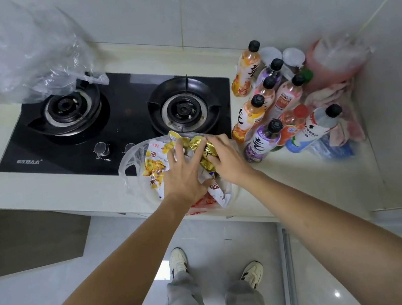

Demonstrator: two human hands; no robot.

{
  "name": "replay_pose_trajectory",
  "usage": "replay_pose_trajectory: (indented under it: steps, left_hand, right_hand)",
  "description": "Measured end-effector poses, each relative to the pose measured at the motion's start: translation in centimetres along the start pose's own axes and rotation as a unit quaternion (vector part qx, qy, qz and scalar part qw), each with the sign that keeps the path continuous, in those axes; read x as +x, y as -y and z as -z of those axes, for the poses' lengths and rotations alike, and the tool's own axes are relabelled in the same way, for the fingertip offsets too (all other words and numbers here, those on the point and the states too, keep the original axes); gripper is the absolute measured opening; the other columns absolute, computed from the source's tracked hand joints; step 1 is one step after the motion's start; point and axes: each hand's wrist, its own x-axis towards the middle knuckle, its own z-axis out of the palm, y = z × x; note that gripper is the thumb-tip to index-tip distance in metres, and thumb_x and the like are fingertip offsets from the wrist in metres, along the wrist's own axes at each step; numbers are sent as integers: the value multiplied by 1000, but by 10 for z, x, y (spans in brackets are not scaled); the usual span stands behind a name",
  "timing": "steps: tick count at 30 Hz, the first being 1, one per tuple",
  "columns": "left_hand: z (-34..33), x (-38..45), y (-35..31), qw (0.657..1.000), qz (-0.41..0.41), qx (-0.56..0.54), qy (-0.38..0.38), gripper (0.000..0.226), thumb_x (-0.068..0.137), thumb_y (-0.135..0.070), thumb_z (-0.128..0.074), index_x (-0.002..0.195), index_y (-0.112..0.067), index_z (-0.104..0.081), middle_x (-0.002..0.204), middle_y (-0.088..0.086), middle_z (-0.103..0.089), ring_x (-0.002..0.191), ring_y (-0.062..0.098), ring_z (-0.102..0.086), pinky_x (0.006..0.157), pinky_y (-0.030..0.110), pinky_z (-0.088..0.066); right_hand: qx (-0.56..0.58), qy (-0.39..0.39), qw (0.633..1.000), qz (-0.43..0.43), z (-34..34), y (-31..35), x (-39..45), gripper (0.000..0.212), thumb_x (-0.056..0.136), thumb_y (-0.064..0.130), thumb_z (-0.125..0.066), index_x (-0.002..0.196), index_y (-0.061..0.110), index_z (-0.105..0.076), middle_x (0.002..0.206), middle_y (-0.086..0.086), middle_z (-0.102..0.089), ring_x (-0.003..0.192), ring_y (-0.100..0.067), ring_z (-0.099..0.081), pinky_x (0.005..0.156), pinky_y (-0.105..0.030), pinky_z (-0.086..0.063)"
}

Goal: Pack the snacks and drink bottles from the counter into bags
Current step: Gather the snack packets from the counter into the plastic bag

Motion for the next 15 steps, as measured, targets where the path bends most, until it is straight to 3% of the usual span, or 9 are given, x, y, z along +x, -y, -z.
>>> replay_pose_trajectory:
  steps: [3, 6, 10, 15]
  left_hand:
    - [-3, 3, -3, 1000, -7, 16, 3, 115, 79, -68, -71, 158, -49, 10, 166, 16, -4, 147, 42, -20, 65, 43, -59]
    - [-5, 7, -5, 1000, -7, 28, 6, 113, 80, -66, -72, 157, -49, 8, 165, 17, -7, 146, 43, -21, 66, 42, -58]
    - [-7, 11, -9, 999, -9, 52, 8, 108, 79, -65, -73, 158, -47, -1, 160, 16, -15, 143, 42, -24, 64, 39, -57]
    - [-10, 11, -11, 997, -26, 78, 12, 99, 83, -66, -68, 157, -45, -6, 152, 15, -22, 143, 43, -24, 67, 39, -58]
  right_hand:
    - [7, 27, 1000, -10, 2, -5, 1, 58, 105, 10, -52, 159, 21, -34, 148, -3, -35, 132, -27, -49, 108, -42, -45]
    - [-39, 1, 999, -15, 4, -10, -2, 66, 99, 6, -56, 159, 17, -30, 139, -7, -39, 127, -30, -51, 102, -45, -48]
    - [-59, -47, 996, -39, 6, -19, -14, 46, 86, -8, -58, 127, 10, -48, 129, -10, -52, 116, -34, -58, 84, -41, -49]
    - [-157, -29, 987, -18, 1, -35, -24, 47, 84, 3, -74, 129, 2, -60, 145, -13, -51, 138, -34, -41, 113, -43, -42]
